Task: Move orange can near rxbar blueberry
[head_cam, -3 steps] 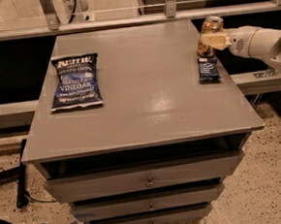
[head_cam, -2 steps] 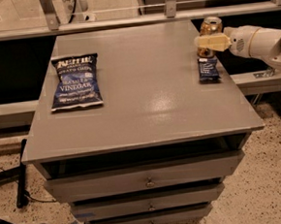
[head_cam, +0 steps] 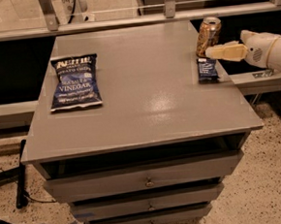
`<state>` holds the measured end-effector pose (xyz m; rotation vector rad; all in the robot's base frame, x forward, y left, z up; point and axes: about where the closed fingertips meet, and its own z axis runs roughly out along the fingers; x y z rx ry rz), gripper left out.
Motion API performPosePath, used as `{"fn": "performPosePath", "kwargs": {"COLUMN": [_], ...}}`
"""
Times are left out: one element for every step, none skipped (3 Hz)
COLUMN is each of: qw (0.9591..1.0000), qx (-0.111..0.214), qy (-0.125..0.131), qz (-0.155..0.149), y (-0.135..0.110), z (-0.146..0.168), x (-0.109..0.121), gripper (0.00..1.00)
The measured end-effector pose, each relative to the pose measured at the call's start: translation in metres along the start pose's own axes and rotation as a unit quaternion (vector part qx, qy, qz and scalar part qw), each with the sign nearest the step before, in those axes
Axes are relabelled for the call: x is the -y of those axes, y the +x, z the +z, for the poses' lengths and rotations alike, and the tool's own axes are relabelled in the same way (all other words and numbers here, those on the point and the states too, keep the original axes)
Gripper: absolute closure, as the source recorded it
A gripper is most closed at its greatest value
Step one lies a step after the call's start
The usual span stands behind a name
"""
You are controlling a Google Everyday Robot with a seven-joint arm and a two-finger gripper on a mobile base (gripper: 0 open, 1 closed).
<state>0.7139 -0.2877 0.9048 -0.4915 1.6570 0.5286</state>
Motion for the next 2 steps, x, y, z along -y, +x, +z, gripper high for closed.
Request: {"fn": "performPosePath", "kwargs": {"qw": [0.9996,0.9973], "qx": [0.02,0.056], "qy": [0.003,0.029], "qz": [-0.018,-0.038], "y": [0.013,0.013], "z": [-0.062,-0.135], "x": [0.002,0.015], "gripper": [0.0,0.0]}}
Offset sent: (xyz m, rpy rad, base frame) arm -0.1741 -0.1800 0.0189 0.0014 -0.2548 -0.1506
